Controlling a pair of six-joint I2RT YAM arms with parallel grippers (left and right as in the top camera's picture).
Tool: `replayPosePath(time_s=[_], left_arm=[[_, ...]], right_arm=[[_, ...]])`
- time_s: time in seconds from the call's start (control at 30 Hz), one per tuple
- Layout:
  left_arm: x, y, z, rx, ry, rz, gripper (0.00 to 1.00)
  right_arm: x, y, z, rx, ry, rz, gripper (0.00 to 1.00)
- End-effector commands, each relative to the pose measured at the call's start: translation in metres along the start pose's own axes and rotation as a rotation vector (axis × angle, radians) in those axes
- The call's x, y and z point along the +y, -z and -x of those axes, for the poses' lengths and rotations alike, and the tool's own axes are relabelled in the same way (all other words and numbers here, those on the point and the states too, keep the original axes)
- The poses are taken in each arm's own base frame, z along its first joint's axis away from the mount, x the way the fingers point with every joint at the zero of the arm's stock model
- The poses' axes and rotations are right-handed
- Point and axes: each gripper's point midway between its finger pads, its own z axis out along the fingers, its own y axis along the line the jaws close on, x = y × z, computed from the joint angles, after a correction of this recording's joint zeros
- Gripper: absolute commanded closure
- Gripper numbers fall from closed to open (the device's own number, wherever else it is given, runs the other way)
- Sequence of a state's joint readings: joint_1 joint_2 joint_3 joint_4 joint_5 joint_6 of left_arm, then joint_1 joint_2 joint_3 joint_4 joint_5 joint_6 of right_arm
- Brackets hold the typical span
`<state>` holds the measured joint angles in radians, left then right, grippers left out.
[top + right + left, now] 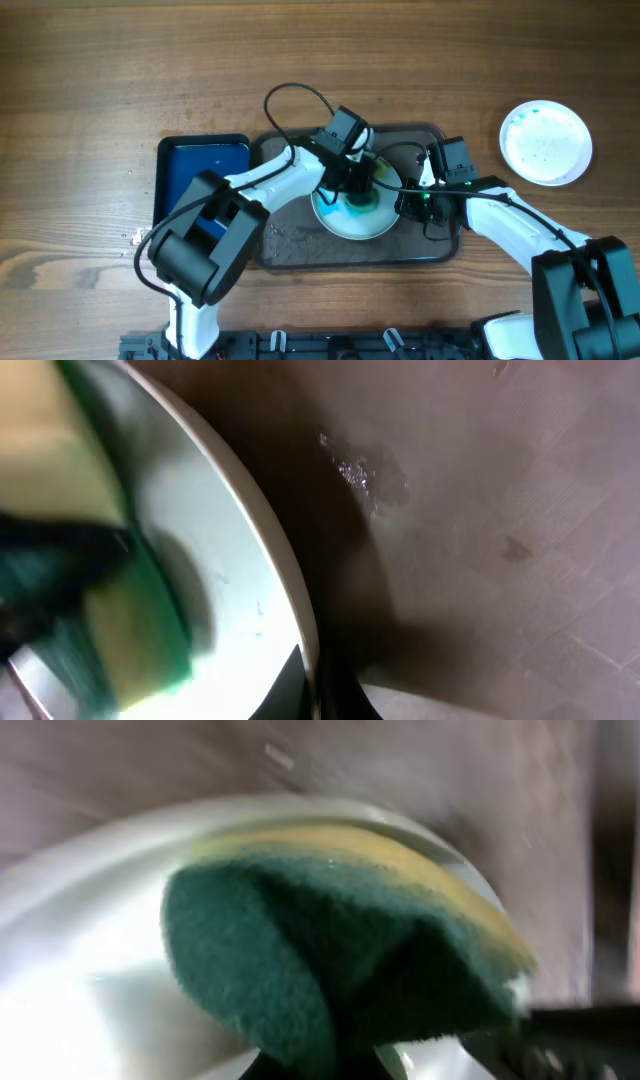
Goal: Clean dirty plates on tray and stack at the side
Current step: 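Scrub the plate's blue smear with the sponge in the left gripper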
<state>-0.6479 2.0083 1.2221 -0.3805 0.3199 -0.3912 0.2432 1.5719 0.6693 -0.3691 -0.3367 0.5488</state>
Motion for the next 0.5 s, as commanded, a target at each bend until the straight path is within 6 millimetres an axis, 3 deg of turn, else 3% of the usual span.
replayPosePath(time_s=[0.0,0.1,0.23,0.33,0.47], left_arm=[[0.1,0.002,-0.003,-0.052,0.103,0.423,0.96],[0.126,0.014,-0.015,-0.017,0.119,0.547,0.96],[0.138,0.024,-0.039,0.085,0.129,0.61,0.96],[0.124,0.02,-0.063,0.21,0.074,0.541,0.96],[0.078,0.007,-0.091,0.351,-0.037,0.318,0.96]], right_arm=[[-0.024,-0.012,-0.028,0.094,-0.038,-0.08,0.95],[-0.024,-0.012,-0.028,0.093,-0.039,-0.08,0.96],[-0.024,-0.012,-0.028,0.093,-0.036,-0.08,0.95],[-0.025,-0.012,-0.028,0.094,-0.036,-0.08,0.96],[-0.024,-0.012,-0.028,0.094,-0.036,-0.079,0.96]])
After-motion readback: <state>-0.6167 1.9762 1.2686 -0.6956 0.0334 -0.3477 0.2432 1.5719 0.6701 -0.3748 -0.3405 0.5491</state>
